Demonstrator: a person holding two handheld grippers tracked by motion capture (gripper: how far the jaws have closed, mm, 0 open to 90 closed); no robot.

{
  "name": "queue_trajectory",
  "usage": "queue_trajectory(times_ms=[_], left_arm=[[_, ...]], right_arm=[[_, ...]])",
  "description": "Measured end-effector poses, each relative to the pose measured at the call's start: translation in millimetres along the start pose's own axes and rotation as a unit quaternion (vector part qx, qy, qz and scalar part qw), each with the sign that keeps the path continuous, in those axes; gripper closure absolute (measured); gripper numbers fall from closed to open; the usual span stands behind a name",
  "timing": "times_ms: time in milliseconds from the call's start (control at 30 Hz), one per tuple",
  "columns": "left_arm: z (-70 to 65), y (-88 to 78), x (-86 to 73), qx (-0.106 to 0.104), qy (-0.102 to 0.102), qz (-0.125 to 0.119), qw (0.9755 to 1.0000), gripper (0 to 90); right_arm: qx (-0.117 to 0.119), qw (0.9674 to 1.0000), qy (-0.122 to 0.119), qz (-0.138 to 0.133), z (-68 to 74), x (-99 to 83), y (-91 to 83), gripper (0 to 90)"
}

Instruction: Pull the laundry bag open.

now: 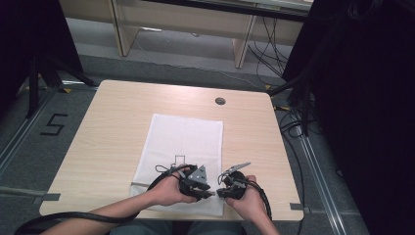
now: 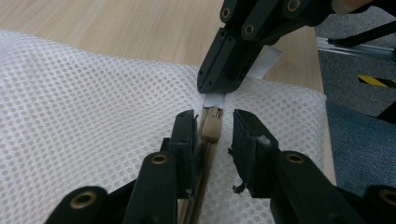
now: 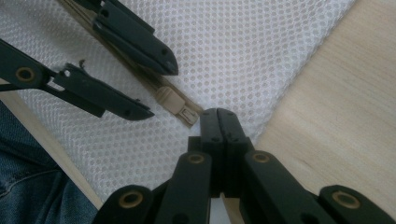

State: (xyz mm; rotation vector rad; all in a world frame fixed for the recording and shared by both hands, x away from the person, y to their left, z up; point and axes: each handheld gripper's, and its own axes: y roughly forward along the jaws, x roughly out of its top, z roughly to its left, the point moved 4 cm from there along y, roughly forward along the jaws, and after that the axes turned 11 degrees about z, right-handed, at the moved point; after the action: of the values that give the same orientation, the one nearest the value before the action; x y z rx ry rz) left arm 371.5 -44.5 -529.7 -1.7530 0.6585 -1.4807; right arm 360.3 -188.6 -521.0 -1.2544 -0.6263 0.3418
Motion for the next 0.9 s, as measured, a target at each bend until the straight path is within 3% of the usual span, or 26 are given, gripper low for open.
queue_trajectory(times_ms=[367, 433, 667, 700, 767, 867, 900], left_arm=[[-0.3, 7.8, 6.6, 0.006, 0.018, 0.008, 0.9998, 74.8], [-1.4, 9.2, 7.2, 0.005, 0.01, 0.008, 0.9999, 76.1], [0.1, 9.3, 8.9, 0.007, 0.019, 0.012, 0.9997, 81.0], [0.0, 9.1, 9.2, 0.003, 0.011, 0.011, 0.9999, 81.3], [-0.1, 8.7, 9.5, 0.001, 0.004, 0.011, 0.9999, 81.4], [-0.1, 7.9, 10.0, -0.001, 0.002, 0.012, 0.9999, 81.5], [1.3, 6.8, 10.4, -0.001, 0.01, 0.015, 0.9998, 81.5]], right_arm=[[0.0, 1.0, 0.0, 0.0, 0.0, 0.1, 0.0, 90.0], [0.0, 1.0, 0.001, 0.001, -0.2, 0.1, 0.0, 90.0], [0.001, 1.0, 0.009, 0.003, 0.1, -0.3, -0.3, 90.0], [0.002, 1.0, -0.004, -0.005, -1.1, 0.4, 0.3, 90.0], [0.002, 1.0, -0.005, -0.005, -1.2, 0.5, 0.4, 90.0], [0.002, 1.0, -0.005, -0.005, -1.2, 0.5, 0.4, 90.0], [0.002, 1.0, -0.005, -0.005, -1.2, 0.5, 0.4, 90.0]])
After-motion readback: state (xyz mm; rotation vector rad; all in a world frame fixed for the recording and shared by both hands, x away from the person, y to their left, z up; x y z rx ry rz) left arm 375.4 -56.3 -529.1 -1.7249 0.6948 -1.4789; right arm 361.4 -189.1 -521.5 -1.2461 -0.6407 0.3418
